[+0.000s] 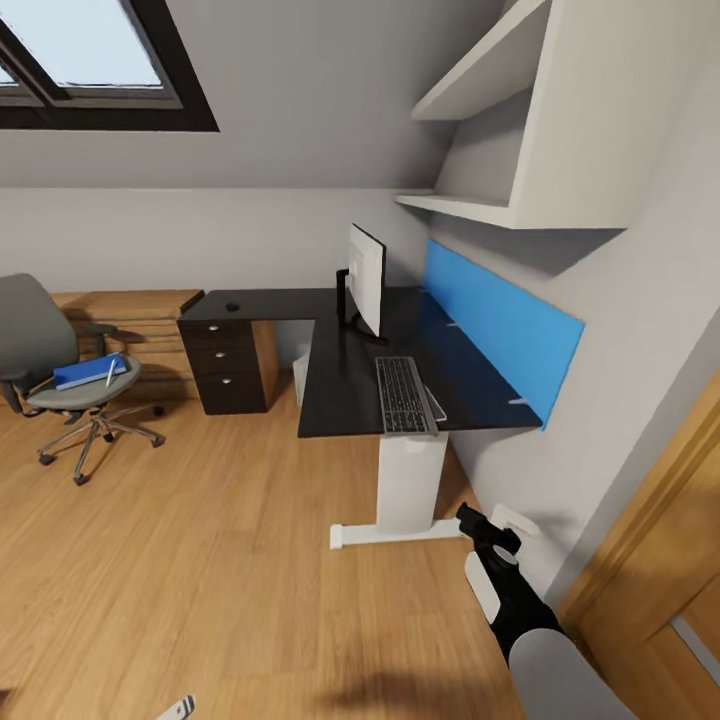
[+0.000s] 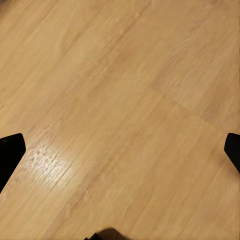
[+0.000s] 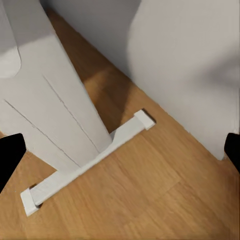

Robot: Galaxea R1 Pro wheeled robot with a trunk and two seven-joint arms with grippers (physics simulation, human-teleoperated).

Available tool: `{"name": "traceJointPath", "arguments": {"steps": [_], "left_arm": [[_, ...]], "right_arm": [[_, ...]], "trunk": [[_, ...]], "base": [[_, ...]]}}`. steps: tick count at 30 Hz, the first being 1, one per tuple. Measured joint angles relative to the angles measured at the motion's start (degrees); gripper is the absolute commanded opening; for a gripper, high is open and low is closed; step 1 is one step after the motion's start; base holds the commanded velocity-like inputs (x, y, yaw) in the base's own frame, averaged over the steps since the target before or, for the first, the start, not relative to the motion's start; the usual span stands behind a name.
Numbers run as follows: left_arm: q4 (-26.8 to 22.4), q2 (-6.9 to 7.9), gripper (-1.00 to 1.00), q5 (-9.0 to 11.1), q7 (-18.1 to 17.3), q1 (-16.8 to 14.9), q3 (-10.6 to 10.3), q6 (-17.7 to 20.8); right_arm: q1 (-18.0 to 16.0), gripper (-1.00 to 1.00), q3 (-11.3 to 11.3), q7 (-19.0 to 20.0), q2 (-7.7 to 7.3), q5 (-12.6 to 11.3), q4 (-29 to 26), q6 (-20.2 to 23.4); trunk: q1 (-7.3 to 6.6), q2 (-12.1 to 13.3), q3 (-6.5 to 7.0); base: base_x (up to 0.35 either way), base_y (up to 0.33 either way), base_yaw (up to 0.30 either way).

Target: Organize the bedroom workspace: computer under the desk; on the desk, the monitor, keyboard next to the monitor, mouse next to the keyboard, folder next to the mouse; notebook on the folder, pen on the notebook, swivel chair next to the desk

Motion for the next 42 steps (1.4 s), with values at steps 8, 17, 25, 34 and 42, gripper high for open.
{"name": "traceJointPath", "arguments": {"steps": [8,17,25,34,42], "left_arm": [[0.0,-0.02,1.0,0.04,0.03,0.0,-0.05,0.0],[0.01,-0.19,1.0,0.03,0.03,0.0,-0.14,0.06],[0.13,-0.28,1.0,-0.07,0.03,0.0,-0.43,0.01],[0.32,-0.56,1.0,-0.14,-0.11,0.0,-0.6,0.0],[-0.56,-0.77,1.0,-0.77,-0.24,0.06,-0.55,-0.7]], "right_arm": [[-0.01,1.0,0.01,6.32,0.21,-12.2,-1.57,-0.04],[-0.01,1.0,0.17,22.06,0.03,-24.31,-1.88,0.21],[-0.01,1.0,-0.01,33.45,-0.12,-28.22,-1.89,6.84],[0.0,1.0,0.01,40.44,-1.48,-35.36,-2.01,13.62],[0.04,1.0,0.29,41.27,-2.08,-36.44,-3.0,14.08]], "trunk": [[1.76,-3.21,-1.44],[3.74,-6.82,-3.06],[5.49,-10.03,-4.49],[7.47,-13.64,-6.11],[7.92,-14.46,-6.47]], "base": [[0.0,0.0,0.0],[0.0,0.0,0.0],[0.0,0.0,0.0],[0.0,0.0,0.0],[0.0,0.0,0.0]]}}
